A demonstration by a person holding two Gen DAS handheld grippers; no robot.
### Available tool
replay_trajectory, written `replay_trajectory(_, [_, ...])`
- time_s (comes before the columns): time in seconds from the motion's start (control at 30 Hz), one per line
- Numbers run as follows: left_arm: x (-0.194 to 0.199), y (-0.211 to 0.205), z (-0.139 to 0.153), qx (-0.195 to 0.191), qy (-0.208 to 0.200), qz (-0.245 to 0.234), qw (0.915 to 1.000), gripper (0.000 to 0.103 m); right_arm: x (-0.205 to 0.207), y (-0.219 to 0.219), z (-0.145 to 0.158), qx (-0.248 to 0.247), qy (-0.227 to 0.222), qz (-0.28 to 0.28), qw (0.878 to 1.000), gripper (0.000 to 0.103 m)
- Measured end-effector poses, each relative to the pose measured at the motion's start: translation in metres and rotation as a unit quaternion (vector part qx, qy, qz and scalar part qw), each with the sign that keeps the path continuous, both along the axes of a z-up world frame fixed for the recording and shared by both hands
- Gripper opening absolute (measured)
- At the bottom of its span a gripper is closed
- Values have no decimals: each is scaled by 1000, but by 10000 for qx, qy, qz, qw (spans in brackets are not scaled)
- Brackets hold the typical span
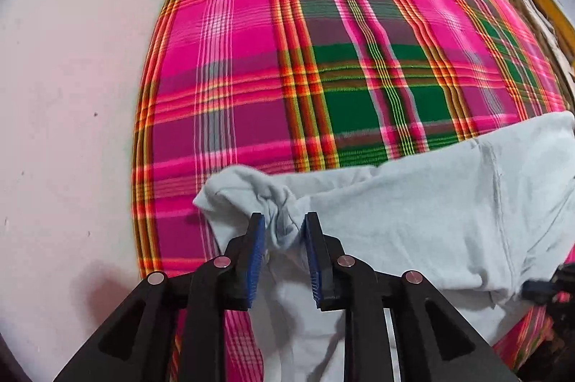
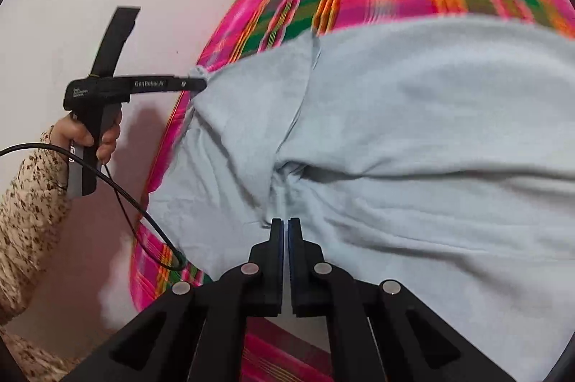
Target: Fold clothes
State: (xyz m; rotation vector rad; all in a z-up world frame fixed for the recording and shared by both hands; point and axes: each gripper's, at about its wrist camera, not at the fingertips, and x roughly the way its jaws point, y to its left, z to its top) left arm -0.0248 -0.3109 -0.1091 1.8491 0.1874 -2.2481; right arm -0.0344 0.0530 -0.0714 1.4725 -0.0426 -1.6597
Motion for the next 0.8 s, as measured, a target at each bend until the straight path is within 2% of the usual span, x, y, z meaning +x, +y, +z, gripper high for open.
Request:
replay_trajectory(0.1, [7, 3, 9, -119, -55, -52, 9999, 23, -11, 34, 16, 172, 559, -442, 9973, 4])
replay_trajectory(0.17, [12, 9, 21, -285, -37, -64, 9996, 23, -20, 64, 28, 343, 998, -821, 9910, 5])
replay_trajectory(0.23, [12, 23, 38, -369, 68, -83, 9993, 23, -30, 89, 26, 542, 1144, -1096, 9859, 6])
replay_trajectory(0.27, [31, 12, 43, -350, 223, -94, 9991, 24, -35, 101, 25, 642, 1217, -1234, 9828, 6])
replay_trajectory(0.3, [46, 3, 50, -305, 370, -104, 9988, 25, -40, 114, 24, 741, 1289, -1370, 9793, 6])
replay_trajectory(0.37, [36, 28, 63, -167, 713, -84, 9973, 32, -50, 138, 23, 939, 1432, -1642, 9714, 9])
replay_trajectory(0.4, [26, 38, 63, -141, 790, -86, 9967, 32, -55, 150, 22, 1038, 1502, -1778, 9670, 14])
replay_trajectory(0.43, [14, 62, 79, -60, 883, -126, 9960, 33, -60, 163, 21, 1136, 1572, -1912, 9622, 24])
replay_trajectory(0.47, [16, 77, 83, 31, 958, -154, 9953, 33, -65, 175, 20, 1234, 1642, -2046, 9571, 29])
replay_trajectory(0.57, [13, 117, 90, 439, 1109, -199, 9927, 34, -80, 212, 18, 1524, 1847, -2443, 9397, 29])
replay_trajectory(0.63, [4, 135, 81, 690, 1174, -229, 9904, 35, -90, 236, 16, 1722, 1976, -2692, 9267, 29])
replay_trajectory(0.7, [-4, 155, 85, 843, 1194, -325, 9887, 35, -98, 239, 6, 2068, 2003, -2646, 9204, 29])
replay_trajectory(0.8, [-17, 188, 82, 1026, 1246, -599, 9851, 35, -108, 248, 0, 2010, 1899, -2555, 9264, 30])
